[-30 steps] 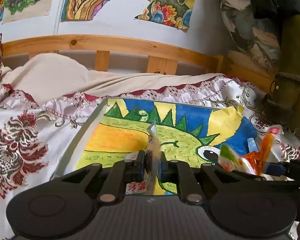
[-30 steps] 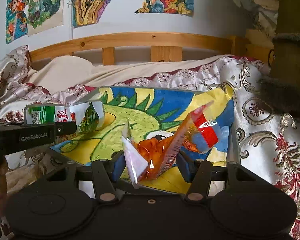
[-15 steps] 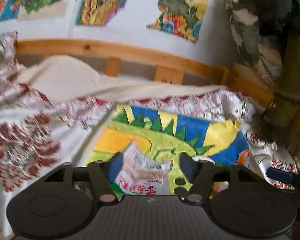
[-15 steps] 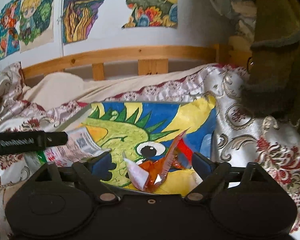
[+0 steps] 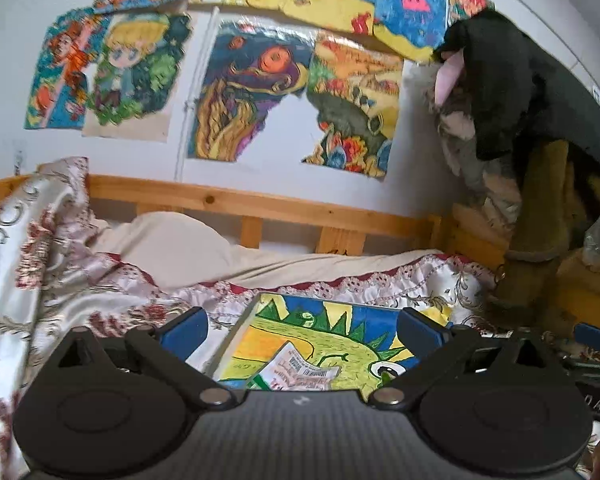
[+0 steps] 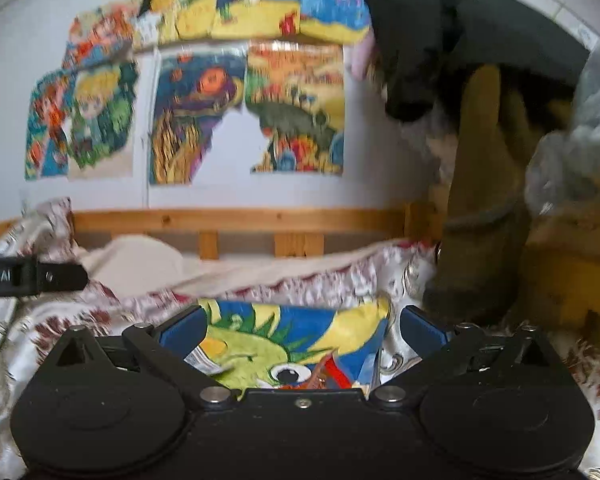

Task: Organize snacks
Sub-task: 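Raise both tools away from the tray and back over the snack pile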

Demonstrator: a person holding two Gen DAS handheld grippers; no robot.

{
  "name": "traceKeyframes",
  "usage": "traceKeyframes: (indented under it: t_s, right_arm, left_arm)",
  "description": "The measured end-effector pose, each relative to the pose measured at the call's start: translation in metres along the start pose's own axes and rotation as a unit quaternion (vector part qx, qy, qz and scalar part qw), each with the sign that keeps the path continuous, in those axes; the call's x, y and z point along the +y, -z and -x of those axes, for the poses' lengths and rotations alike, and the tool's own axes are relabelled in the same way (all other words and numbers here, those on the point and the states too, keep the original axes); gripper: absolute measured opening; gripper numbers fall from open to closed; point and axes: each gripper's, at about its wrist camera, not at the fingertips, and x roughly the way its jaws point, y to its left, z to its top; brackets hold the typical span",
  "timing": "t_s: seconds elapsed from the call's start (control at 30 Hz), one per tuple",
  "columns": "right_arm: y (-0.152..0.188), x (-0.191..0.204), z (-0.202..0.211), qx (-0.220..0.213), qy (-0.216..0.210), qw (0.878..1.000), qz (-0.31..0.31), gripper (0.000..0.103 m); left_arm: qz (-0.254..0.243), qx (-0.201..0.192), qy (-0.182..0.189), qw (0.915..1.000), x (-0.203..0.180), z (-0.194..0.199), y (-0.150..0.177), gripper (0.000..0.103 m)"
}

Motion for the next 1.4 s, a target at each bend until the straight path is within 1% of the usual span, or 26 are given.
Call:
traceKeyframes:
  t_s: [0.1, 0.33, 0.5, 0.63, 0.73, 0.9, 1.03, 1.2, 1.4]
  right_arm:
    - [-0.003, 0.003, 0.026, -0.015, -0.002, 1.000, -0.004, 0.102]
    - [-0.002, 0.018, 0.084, -0.032, -0.024, 0.999, -0.010, 0.102]
    - [0.005, 0.029, 0.113, -0.028, -0.034, 0.999, -0.003, 0.102]
    - [0.012, 0.033, 0.132, -0.016, -0.031, 0.999, -0.005, 0.102]
    - [0.016, 0.035, 0.140, -0.002, -0.027, 1.000, -0.007, 0.102]
    - [0.026, 0.041, 0.149, 0.030, -0.020, 0.999, -0.004, 0.102]
    - [0.036, 0.049, 0.151, 0.067, -0.012, 0.998, 0.009, 0.102]
    - [0.043, 0.059, 0.149, 0.092, -0.005, 0.995, 0.035, 0.102]
    - [0.049, 0.061, 0.145, 0.120, -0.002, 0.992, 0.040, 0.102]
  left_arm:
    - [0.005, -0.010, -0.006, 0.9999, 0.001, 0.026, 0.003, 0.102]
    - [0.008, -0.019, -0.019, 0.9996, 0.001, 0.083, 0.017, 0.103]
    - [0.016, -0.015, -0.025, 0.9995, 0.005, 0.112, 0.026, 0.103]
    - [0.007, -0.010, -0.043, 0.9990, 0.006, 0.131, 0.034, 0.103]
    - [0.004, 0.003, -0.053, 0.9986, 0.007, 0.139, 0.040, 0.103]
    - [0.004, 0.041, -0.080, 0.9959, 0.010, 0.145, 0.048, 0.103]
    - [0.003, 0.074, -0.095, 0.9926, 0.013, 0.145, 0.055, 0.103]
    - [-0.001, 0.109, -0.112, 0.9877, 0.016, 0.143, 0.064, 0.103]
    - [0.000, 0.133, -0.125, 0.9832, 0.019, 0.141, 0.070, 0.103]
